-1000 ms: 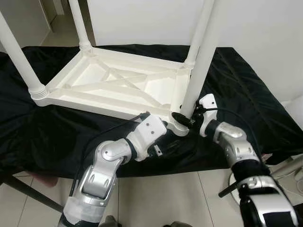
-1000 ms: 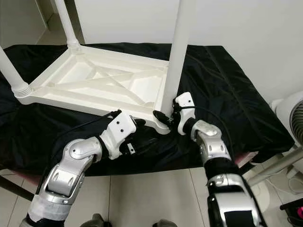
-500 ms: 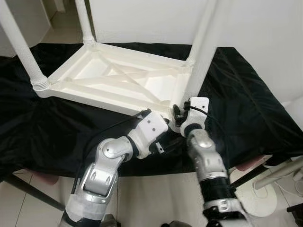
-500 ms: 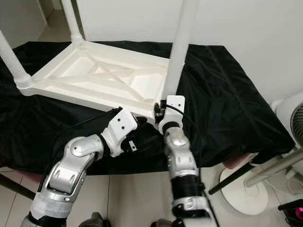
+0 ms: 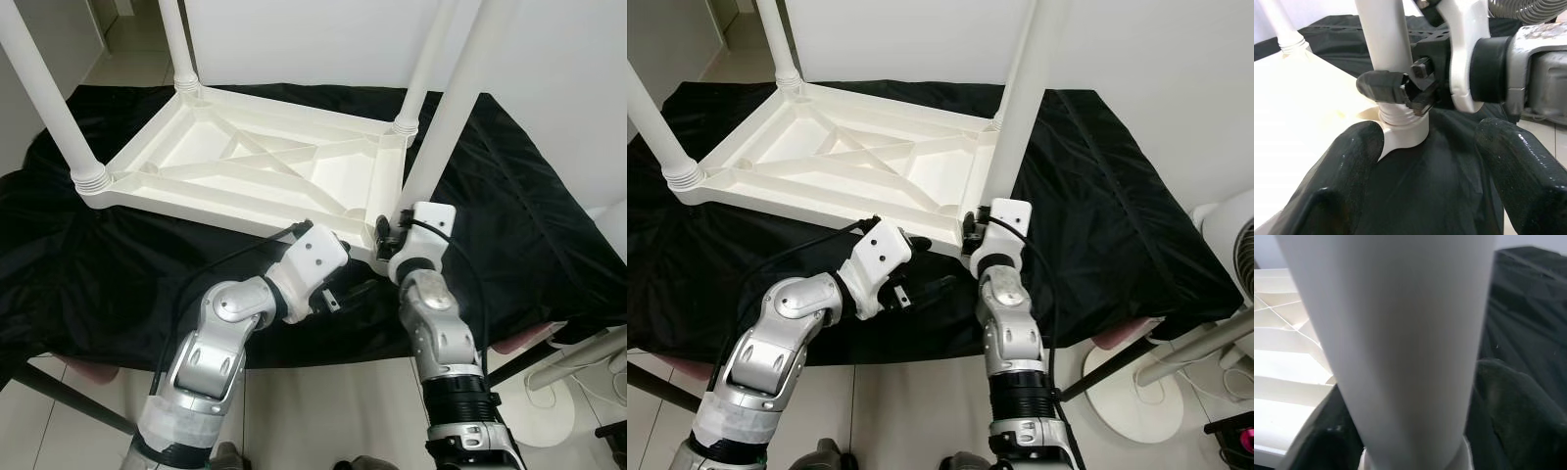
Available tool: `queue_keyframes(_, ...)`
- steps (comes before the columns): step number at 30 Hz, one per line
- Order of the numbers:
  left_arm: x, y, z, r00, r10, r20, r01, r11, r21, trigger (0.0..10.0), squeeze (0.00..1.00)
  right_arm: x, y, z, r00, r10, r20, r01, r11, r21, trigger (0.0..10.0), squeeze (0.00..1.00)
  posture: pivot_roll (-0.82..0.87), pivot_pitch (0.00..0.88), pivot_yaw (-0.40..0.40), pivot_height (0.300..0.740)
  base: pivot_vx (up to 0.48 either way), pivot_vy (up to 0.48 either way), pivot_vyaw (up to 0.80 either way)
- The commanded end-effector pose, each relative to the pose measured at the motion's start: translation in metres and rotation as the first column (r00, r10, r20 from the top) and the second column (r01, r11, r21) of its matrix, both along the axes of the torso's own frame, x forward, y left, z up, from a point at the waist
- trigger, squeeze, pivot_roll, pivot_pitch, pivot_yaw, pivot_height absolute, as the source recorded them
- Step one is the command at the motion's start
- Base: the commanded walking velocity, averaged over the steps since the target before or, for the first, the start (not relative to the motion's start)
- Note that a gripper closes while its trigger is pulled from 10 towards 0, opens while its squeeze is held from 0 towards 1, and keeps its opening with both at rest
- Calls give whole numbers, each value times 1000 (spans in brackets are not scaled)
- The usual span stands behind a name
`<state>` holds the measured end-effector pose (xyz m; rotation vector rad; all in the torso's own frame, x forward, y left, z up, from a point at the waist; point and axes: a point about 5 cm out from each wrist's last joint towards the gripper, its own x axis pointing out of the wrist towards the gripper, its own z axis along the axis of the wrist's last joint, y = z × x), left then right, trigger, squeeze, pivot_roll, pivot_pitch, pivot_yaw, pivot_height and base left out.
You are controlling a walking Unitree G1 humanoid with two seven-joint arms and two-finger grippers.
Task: Building children table
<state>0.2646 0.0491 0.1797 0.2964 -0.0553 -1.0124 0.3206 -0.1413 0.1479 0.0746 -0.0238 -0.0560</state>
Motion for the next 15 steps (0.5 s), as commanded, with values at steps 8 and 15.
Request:
queue_keyframes(8,-3,4,1,993,113,16,-112,993,-27,10000,0,-3,-20,3,969,246,31,-245,969,-30,10000,0,-72,26,-24,740,0,0,0)
queue_keyframes(15,-10,6,1,998,55,10,-55,998,-8,10000,0,9,-27,7,841,541,-12,-535,828,-168,10000,0,-78,31,-16,740,0,0,0)
